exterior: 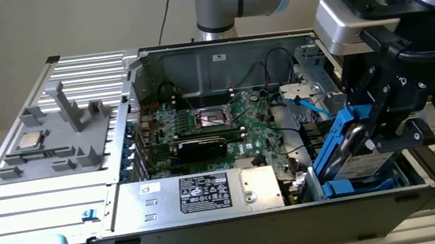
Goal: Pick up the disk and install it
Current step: 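Insert the disk into the insertion slot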
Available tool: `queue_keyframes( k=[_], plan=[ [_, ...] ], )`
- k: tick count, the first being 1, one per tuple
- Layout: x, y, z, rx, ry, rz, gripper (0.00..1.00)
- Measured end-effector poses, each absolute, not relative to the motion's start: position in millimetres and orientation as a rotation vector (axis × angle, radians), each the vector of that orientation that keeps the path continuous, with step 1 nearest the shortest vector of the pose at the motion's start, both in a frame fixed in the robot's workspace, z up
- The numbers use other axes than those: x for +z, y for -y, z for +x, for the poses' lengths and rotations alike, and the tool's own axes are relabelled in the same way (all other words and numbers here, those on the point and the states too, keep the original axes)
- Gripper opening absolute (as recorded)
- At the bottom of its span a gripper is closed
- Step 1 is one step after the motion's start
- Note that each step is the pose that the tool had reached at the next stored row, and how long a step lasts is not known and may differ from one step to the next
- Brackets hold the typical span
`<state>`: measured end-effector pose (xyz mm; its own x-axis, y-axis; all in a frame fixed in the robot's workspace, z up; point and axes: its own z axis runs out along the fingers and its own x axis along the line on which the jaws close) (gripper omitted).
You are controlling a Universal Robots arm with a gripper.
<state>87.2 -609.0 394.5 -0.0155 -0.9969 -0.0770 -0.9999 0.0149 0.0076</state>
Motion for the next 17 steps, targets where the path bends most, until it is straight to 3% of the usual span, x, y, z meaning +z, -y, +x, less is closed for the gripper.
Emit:
queue_keyframes(
  k=[3,4,17],
  plan=[
    [394.1,609.1,87.2,0.091,-2.203,-2.169,0.45],
    [394.1,609.2,87.2,0.091,-2.203,-2.169,0.52],
    [406.8,609.2,101.8,0.090,-2.202,-2.169,0.52]
  ],
)
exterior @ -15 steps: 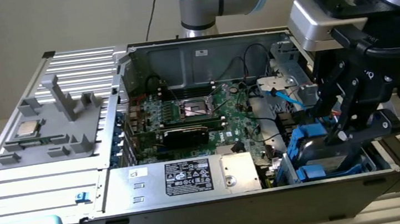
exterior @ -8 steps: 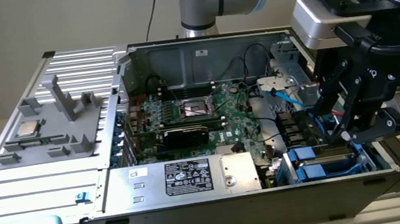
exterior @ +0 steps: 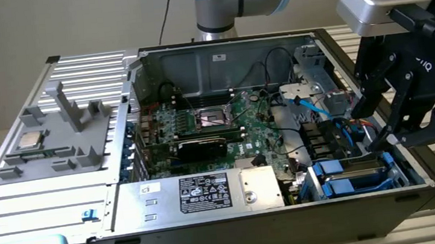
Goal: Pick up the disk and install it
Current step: 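Insert the disk into the insertion slot, then insert the first disk wire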
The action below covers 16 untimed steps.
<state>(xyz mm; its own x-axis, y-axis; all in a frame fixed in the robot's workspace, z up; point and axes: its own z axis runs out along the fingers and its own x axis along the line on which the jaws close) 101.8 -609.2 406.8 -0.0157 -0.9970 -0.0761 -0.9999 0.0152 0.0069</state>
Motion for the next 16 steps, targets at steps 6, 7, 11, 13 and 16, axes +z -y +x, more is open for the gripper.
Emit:
queue_keyframes(
  k=[6,7,11,13,16],
  plan=[
    [407.2,609.2,101.9,0.091,-2.202,-2.169,0.52],
    [407.2,609.2,101.9,0.091,-2.202,-2.169,0.52],
    [407.3,609.2,101.9,0.091,-2.202,-2.169,0.52],
    [407.3,609.2,101.9,0.092,-2.202,-2.169,0.52],
    [407.5,608.9,104.4,0.091,-2.202,-2.169,0.52]
  ],
)
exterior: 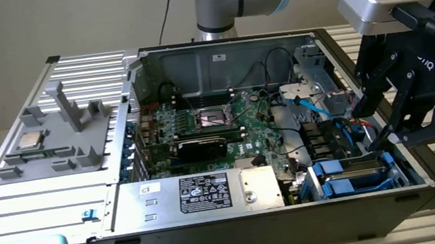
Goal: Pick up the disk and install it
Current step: 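Insert the first disk wire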
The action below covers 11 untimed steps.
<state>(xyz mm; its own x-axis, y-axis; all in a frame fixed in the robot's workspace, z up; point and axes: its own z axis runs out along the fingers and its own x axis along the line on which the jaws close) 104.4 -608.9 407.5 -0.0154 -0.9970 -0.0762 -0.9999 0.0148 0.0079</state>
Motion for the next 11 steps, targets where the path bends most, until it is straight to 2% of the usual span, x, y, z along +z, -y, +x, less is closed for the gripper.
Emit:
queue_keyframes(
  k=[11],
  plan=[
    [407.2,608.0,152.9,0.092,-2.203,-2.169,0.52]
  ],
)
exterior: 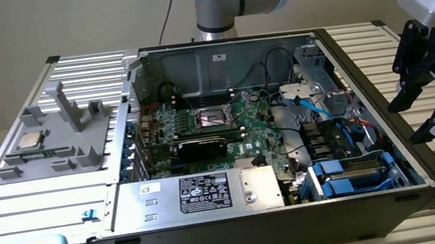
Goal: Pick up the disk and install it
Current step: 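Insert the first disk wire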
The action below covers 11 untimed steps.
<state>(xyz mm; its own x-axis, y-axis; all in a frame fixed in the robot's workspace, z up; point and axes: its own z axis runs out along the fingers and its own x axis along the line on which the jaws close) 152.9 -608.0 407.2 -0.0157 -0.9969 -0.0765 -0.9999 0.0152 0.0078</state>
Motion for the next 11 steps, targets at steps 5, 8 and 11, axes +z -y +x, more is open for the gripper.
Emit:
queue_keyframes(
  k=[5,8,11],
  plan=[
    [405.8,603.3,161.0,0.092,-2.204,-2.169,0.52],
    [401.0,598.7,161.1,0.093,-2.206,-2.167,0.52],
    [396.0,595.5,160.1,0.092,-2.210,-2.164,0.52]
  ],
)
